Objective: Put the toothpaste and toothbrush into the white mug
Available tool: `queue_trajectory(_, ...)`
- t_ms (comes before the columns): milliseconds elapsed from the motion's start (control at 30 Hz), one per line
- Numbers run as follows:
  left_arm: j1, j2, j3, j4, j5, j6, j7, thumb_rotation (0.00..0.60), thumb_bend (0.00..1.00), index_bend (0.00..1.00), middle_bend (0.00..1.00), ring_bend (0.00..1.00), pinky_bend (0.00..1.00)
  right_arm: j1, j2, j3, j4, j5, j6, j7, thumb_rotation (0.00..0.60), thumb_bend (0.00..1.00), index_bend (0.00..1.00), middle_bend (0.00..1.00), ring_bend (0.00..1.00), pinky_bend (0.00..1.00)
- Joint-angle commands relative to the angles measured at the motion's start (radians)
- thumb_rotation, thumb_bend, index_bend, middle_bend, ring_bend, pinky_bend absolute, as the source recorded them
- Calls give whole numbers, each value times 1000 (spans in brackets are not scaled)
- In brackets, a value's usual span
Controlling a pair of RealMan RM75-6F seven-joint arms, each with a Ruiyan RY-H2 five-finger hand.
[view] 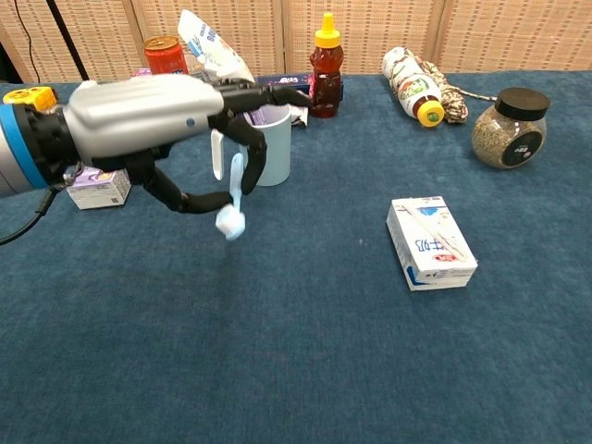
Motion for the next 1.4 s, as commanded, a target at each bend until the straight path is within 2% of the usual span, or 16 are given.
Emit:
queue_trajectory(33,-7,92,-90,-129,-92,11,-134,600,405,638,0,0,8,1,-2,-1,-1,-1,-1,-4,600,0,0,0,0,0)
queue_trajectory(167,-19,121,-142,-176,-160,-18,-215,600,404,639,0,0,0,2,-4,-3,-1,-1,-5,-9,600,0,0,0,0,0)
queue_trajectory(367,-72,139,-231,-203,-325,-164,-356,600,404,655,0,0,0,6,-9,-6,-1,-2,-12,-19,600,0,0,0,0,0)
queue_trajectory(533,-130,123,-306,-166,-448,-300,-465,600,404,660,0,0,0,8,-11,-5,2,5,-18,-23,600,0,0,0,0,0)
queue_trajectory(733,-164,115,-361,-111,-543,-394,-506,600,405,664,0,0,0,12,-14,-2,11,17,-29,-19,600,0,0,0,0,0)
queue_trajectory(967,-188,99,-396,-60,-623,-488,-541,600,405,664,0,0,0,15,-16,-1,17,22,-38,-17,600,0,0,0,0,0)
queue_trajectory(1133,-228,101,-407,-16,-670,-619,-549,600,404,664,0,0,0,15,-18,-2,15,23,-38,-23,600,0,0,0,0,0)
queue_trajectory(1400,-223,108,-418,6,-701,-649,-523,600,404,664,0,0,0,17,-18,0,20,31,-45,-18,600,0,0,0,0,0)
